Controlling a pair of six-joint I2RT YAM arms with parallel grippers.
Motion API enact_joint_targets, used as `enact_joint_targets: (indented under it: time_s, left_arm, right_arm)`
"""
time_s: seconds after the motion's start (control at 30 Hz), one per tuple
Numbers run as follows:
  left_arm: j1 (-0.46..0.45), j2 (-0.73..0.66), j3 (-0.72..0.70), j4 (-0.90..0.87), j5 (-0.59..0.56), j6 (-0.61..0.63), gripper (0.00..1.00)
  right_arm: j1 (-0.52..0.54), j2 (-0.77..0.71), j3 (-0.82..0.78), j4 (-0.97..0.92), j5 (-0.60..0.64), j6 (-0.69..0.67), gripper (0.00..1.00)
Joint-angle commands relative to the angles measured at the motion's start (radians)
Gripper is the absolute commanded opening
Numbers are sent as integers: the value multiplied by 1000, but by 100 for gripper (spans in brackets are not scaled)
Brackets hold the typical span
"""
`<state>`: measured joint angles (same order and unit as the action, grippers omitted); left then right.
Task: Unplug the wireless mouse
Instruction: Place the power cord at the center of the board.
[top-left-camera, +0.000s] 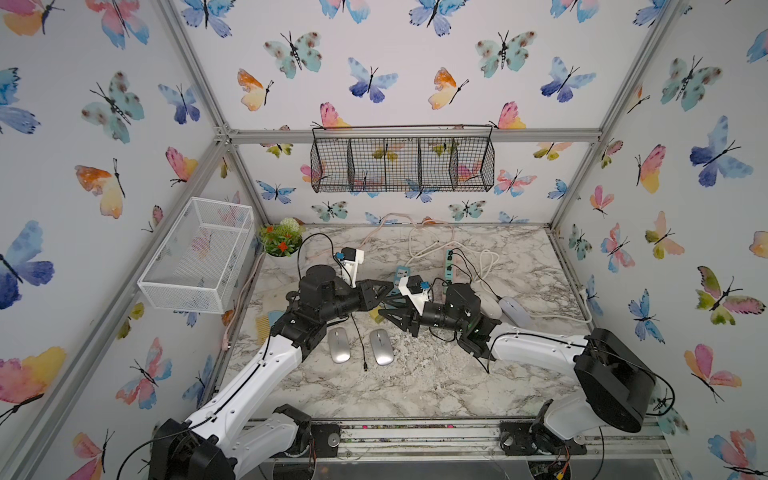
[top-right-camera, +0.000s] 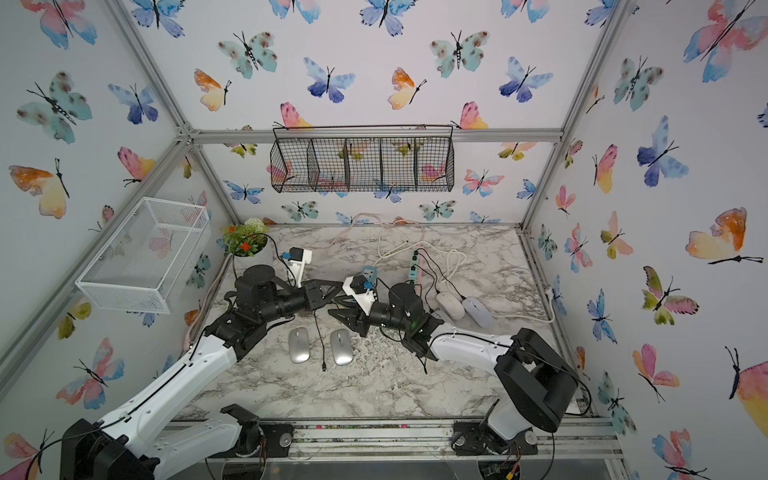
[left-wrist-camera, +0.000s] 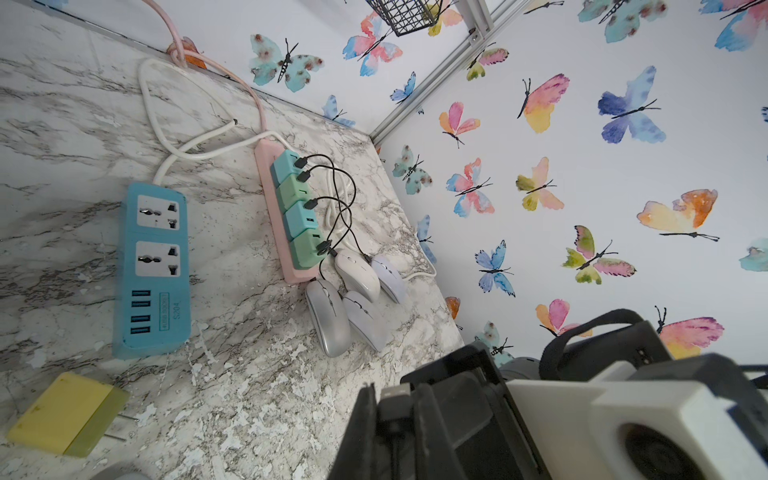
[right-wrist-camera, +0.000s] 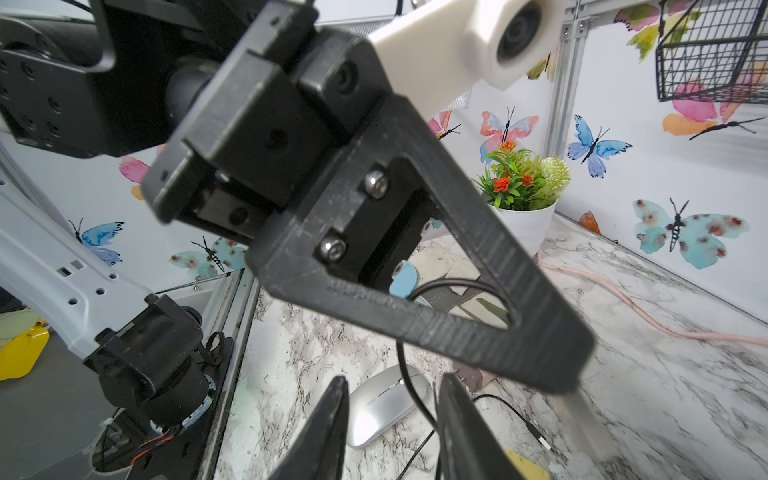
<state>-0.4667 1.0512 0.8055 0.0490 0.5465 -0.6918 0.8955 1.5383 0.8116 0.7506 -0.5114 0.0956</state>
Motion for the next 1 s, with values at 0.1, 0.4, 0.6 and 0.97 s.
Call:
enact_joint_targets:
  time_s: [0.1,0.4,0.6,0.97]
  left_arm:
    - [-5,-6,9,25,-13,-2,0]
    - [-5,-27,-15,29,-22,-3,5]
    - [0,-95,3,-83,-252,40,89]
    - [4,-117,-4,-271,-624,103,98]
  right_arm:
    - [0,25,31,32,-22,15,22]
    - [0,8,2,25,57,43,1]
    - [0,-58,-49,-130,137,93,1]
    - [1,19,-22,-579,231,315,1]
